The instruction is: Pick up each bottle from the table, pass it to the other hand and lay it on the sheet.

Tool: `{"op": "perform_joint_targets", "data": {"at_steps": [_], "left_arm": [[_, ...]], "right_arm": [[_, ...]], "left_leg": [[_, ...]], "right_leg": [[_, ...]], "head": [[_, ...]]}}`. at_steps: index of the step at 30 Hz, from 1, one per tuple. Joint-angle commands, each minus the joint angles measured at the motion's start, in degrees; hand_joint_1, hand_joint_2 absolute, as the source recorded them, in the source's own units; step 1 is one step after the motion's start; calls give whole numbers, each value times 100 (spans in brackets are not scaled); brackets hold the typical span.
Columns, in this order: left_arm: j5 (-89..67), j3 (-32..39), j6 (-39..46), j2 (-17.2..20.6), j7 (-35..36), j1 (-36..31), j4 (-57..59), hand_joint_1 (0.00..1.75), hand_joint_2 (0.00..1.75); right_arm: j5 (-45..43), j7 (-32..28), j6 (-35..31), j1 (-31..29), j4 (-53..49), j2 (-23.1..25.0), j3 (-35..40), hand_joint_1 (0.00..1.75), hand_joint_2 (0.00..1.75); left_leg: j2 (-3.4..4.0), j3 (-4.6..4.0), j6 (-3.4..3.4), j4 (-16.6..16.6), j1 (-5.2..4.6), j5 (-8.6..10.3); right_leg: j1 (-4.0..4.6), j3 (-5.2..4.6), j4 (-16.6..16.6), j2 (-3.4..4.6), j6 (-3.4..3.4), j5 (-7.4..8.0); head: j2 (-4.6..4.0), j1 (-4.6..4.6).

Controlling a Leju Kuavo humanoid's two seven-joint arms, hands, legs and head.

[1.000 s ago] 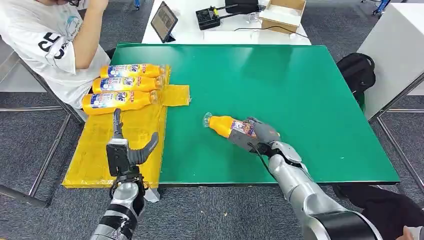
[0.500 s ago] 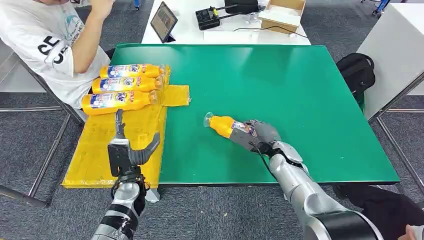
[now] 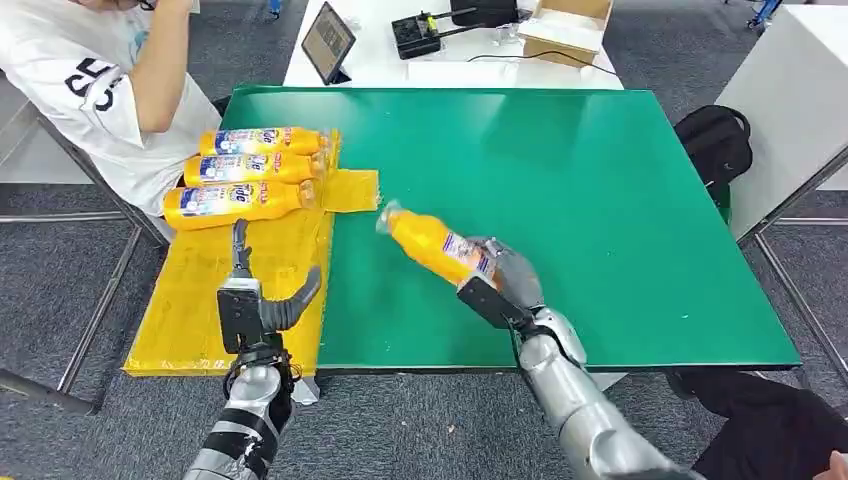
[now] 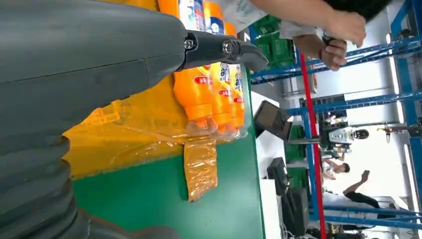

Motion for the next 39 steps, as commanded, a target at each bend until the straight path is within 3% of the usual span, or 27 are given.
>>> {"op": "perform_joint_targets", "data": {"at_steps": [1,7,10,12,13,15,29,33,39], "left_arm": [[16,-76,-51,-66,22,-157,175,0,175],[221,-84,-362,-134,22,-143,160,0,175],[850,278,-1536,-305,22,-312,730,0,175],[862,249,-1831,-304,22,-360,881,0,175],[1087,312,-2610,-350,74,-449,1180,0,175],[1174,233,-3098,-405,150,-447,1289,0,175],[1159,248,-3105,-405,143,-448,1294,0,175],[1487,-238,-4751,-443,422,-232,1081,0,175],[2149,-1108,-5648,-426,676,53,625,0,175]], "right_arm": [[-553,-370,-696,1016,-2917,517,-493,175,175],[-759,-638,-1242,1275,-3507,567,-523,175,175],[-773,-644,-1418,1435,-3629,531,-499,175,175],[-789,-654,-1365,1483,-3609,527,-479,175,175],[-711,-746,-1288,1558,-3578,509,-394,175,175],[-693,-862,-1207,1674,-3550,543,-325,175,175],[-696,-881,-1216,1664,-3540,557,-345,175,175],[-549,-1103,-1014,1922,-3485,705,-163,175,175],[-449,-1103,-1145,2082,-3081,761,419,175,175]], "left_leg": [[2,16,10,4,-3,-18],[2,-4,10,1,-7,-14],[5,10,12,-1,-7,-20],[3,13,12,-4,-8,-18],[5,5,10,-6,-6,-13],[9,1,10,-5,-6,-12],[20,-2,10,-3,-5,-15],[18,2,10,-4,-5,-17],[29,19,11,-5,-4,-29]], "right_leg": [[1,18,2,-7,-15,-18],[-2,-2,-1,-10,-13,-12],[-2,10,-2,-9,-17,-17],[-2,13,-5,-12,-17,-16],[-2,4,-8,-9,-13,-10],[-2,-1,-8,-5,-10,-7],[-1,-6,-6,4,-11,-6],[-1,-1,-7,2,-12,-10],[2,14,-9,11,-17,-17]], "head": [[0,2],[0,2],[0,0],[0,-2],[0,2],[0,0],[0,0],[0,0],[0,-2]]}}
